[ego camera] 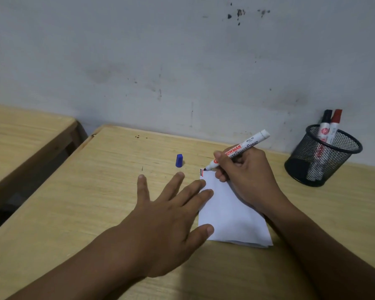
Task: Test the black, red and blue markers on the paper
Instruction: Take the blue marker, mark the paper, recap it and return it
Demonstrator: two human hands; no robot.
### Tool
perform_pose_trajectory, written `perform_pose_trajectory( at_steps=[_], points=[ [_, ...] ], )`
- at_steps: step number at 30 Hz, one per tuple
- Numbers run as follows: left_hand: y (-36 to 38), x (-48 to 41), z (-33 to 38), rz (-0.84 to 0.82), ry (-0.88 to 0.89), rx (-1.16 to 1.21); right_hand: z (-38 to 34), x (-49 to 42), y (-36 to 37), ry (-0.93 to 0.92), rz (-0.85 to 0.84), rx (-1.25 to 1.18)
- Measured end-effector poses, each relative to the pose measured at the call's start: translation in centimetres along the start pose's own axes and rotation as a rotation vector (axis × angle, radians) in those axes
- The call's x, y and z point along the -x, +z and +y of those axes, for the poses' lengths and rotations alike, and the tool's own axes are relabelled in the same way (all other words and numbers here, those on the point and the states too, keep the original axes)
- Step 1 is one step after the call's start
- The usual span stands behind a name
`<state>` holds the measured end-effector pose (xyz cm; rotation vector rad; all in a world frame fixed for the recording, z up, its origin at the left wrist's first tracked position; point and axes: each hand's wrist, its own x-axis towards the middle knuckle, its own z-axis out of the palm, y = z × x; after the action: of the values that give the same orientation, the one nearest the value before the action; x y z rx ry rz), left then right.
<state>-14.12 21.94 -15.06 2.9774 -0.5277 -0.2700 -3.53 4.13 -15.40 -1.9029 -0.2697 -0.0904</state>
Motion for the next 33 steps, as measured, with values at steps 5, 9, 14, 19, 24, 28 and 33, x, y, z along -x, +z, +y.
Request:
perform_pose_trajectory(
  at_steps=[5,9,14,19,24,28,33],
  points=[
    [0.0,-0.1,0.0,-0.006,-0.007,0.014,0.1,-0.2,0.0,0.007,-0.009,-0.002],
    [0.1,-0.2,0.0,0.0,-0.001,0.013,0.1,-0.3,-0.2,0.0,-0.031,0.013],
    [0.1,-0.2,-0.1,0.009,0.0,0.016,0.1,-0.5,-0.3,-0.023,-0.052,0.056],
    [0.2,-0.3,-0.1,0.001,0.001,0.025,0.5,-0.6,-0.3,-0.023,-0.052,0.057],
    [0.0,-0.6,-0.5,0.055,0.02,0.057,0.5,-0.9,-1.0,0.033,0.002,-0.232],
    [-0.9,-0.2,-0.1,0.216,0.004,0.231,-1.5,-0.9,-2.2,0.001,0.201,-0.442],
    [-2.5,-2.7,-1.4,0.643,-0.27,0.258,-3.7,0.2,-4.1,-0.029,0.249,-0.446]
  ],
)
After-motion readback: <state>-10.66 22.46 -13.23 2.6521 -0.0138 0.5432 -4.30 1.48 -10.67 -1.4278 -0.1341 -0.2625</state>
